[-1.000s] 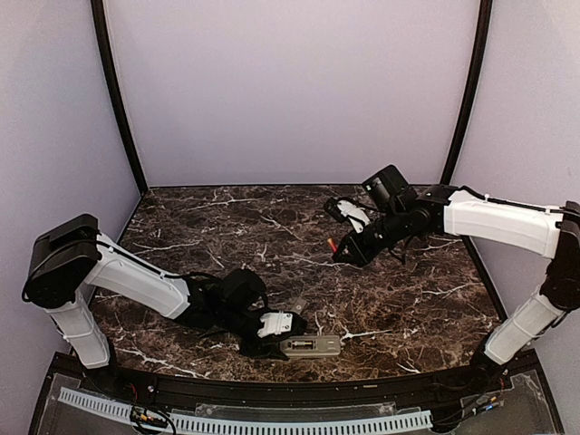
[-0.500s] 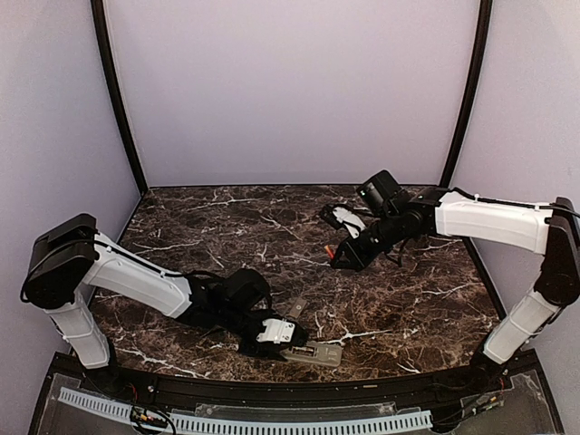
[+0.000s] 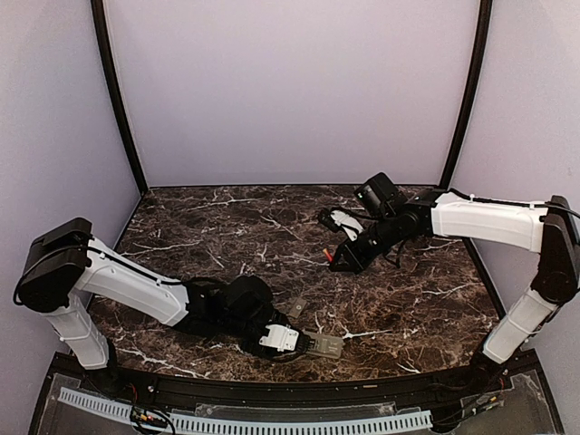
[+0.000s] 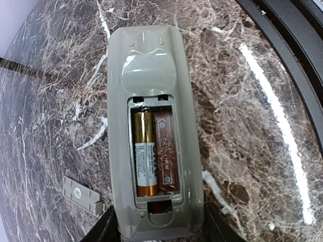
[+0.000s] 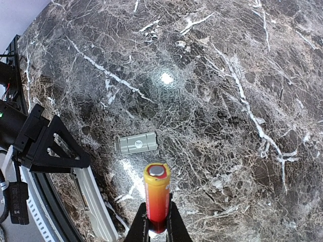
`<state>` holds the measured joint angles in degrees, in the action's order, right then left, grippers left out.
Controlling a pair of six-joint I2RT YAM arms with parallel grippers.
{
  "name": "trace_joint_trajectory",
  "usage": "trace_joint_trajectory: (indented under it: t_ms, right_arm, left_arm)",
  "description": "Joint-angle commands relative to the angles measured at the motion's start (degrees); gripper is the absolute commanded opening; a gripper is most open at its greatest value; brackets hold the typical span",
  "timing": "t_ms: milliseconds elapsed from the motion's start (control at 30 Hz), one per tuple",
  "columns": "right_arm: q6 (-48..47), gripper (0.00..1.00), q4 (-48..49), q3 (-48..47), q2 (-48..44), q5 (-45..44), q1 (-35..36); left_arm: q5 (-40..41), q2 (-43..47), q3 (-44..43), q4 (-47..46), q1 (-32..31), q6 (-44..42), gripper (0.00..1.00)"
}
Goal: Load the batteries into the remote control
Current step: Adjust the remote control without the battery cover at the center of the board.
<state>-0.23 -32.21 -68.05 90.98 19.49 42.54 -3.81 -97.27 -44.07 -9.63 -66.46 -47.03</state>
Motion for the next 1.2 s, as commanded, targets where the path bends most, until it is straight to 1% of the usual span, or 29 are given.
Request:
trace_joint_trajectory:
  t_ms: [0,133,200,300,400,533,700,767,833,867,900,967,1000,1033,1100,1167]
  right_arm:
    - [-0.7,0.00,0.7,-1.4,0.4,0.5,-0.5]
    - [-0.4,0.00,0.6,-1.4,0.3,0.8,-0.5]
    - [-0.2,0.00,0.3,-1.5,0.2,1.1,-0.5]
    - [0.0,0.00,-0.7,-1.6,-0.4,1.4,-0.5]
    - [0.2,0.00,-1.7,-1.3,-1.5,1.7,-0.4]
    - [1.6,0.00,-2.0,-1.0,-2.4,4.3,-0.5]
    - [2.5,0.00,-3.1,-1.1,-2.6,7.1,-0.4]
    - [3.0,0.00,-3.7,-1.1,-2.8,7.4,-0.4]
    - [3.3,0.00,-4.1,-1.1,-3.0,7.8,-0.4]
    - [3.4,0.00,-4.4,-1.1,-3.2,8.1,-0.4]
    - [3.4,0.00,-4.6,-1.1,-3.4,8.2,-0.3]
    - [3.3,0.00,-4.9,-0.9,-3.9,8.6,-0.1]
    - [3.2,0.00,-5.0,-0.7,-4.3,8.8,0.0]
    - [2.9,0.00,-5.0,-0.6,-4.6,9.4,0.1]
    - [2.4,0.00,-4.7,-0.4,-5.0,10.7,0.6]
    - [1.4,0.00,-4.6,-0.8,-5.3,12.6,1.3]
  left_arm:
    - [5.6,0.7,2.0,3.6,-0.2,-2.5,0.33]
    - [5.3,1.0,1.9,4.3,-0.5,-2.1,0.33]
    - [4.3,1.3,1.6,5.9,-0.5,-0.2,0.33]
    - [-0.6,1.7,0.5,8.7,-0.5,5.5,0.33]
    - [-2.2,2.2,-0.5,13.5,-0.5,11.6,0.34]
    - [-4.8,2.1,-2.8,18.1,-0.3,17.1,0.34]
    - [-3.0,-1.2,-6.6,22.2,-0.3,20.9,0.40]
    - [-1.7,-2.8,-7.7,23.0,-0.3,21.6,0.43]
    - [-1.4,-3.9,-8.0,22.2,-0.3,21.9,0.50]
    - [-1.9,-3.7,-7.9,21.7,-0.3,22.1,0.57]
    - [-2.1,-3.3,-7.5,20.7,-0.2,22.4,0.61]
    - [-2.2,-1.2,-6.8,18.6,0.0,24.0,0.72]
    - [-2.5,1.0,-6.2,17.9,0.2,24.5,0.74]
    - [-2.8,3.5,-5.9,16.1,0.8,25.5,0.79]
    - [-4.1,7.6,-5.3,13.5,2.0,27.5,0.82]
    - [-5.8,11.4,-4.7,10.7,3.2,29.3,0.82]
